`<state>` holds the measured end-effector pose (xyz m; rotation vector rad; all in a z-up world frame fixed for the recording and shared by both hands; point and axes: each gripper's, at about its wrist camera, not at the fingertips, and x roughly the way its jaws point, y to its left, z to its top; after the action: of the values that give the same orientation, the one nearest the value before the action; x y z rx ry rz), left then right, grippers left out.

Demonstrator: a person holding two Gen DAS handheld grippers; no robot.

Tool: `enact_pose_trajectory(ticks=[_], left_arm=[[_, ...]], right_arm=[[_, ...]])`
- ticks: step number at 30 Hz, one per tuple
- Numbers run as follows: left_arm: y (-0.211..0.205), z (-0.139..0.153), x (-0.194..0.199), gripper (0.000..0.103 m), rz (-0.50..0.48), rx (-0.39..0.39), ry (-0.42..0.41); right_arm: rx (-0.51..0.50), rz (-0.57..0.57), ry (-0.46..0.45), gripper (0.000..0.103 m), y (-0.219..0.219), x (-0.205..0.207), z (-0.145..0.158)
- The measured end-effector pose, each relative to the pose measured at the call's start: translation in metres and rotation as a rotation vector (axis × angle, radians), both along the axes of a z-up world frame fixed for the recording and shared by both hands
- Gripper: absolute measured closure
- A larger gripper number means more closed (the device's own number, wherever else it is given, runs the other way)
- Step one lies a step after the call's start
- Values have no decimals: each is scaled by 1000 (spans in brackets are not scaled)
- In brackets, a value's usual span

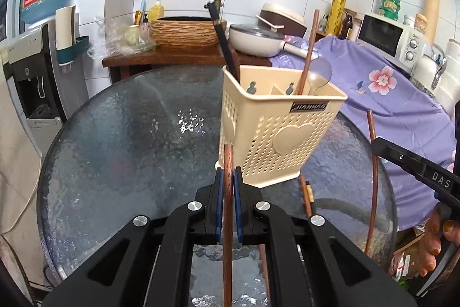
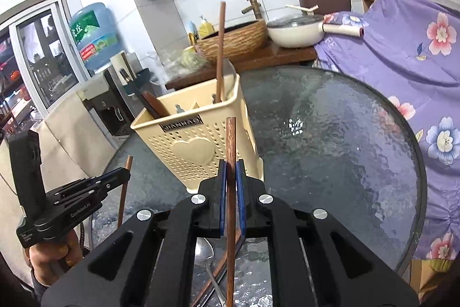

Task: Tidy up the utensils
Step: 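Lift both brown chopsticks and carry them above the beige holder, then lower both brown chopsticks upright into the beige holder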

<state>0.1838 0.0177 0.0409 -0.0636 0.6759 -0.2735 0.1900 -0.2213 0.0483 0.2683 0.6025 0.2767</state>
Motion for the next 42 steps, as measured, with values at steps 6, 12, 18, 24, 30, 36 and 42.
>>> enact_pose_trajectory(ticks=[6,12,18,24,30,36,42], left_arm=[[2,13,-8,96,-6,-21,-37],[6,26,-14,96,-11,-45,-69],[8,37,-21,96,-16,-59,-103],[9,47,-27,96,-22,-66,-135],[9,53,-31,96,-38,-87,-145],[9,64,-35,96,-45,-89,-176],[7,81,-41,96,-63,-88,-224]], right_arm=[[-4,22,-46,96,0,-14,13],[-24,36,-91,96,2,-27,25],[-42,55,-133,96,6,-39,38],[-50,66,-155,96,8,-44,45],[-56,77,-174,96,11,-48,51],[-50,87,-187,96,13,-47,59],[-44,85,-228,96,14,-47,75]])
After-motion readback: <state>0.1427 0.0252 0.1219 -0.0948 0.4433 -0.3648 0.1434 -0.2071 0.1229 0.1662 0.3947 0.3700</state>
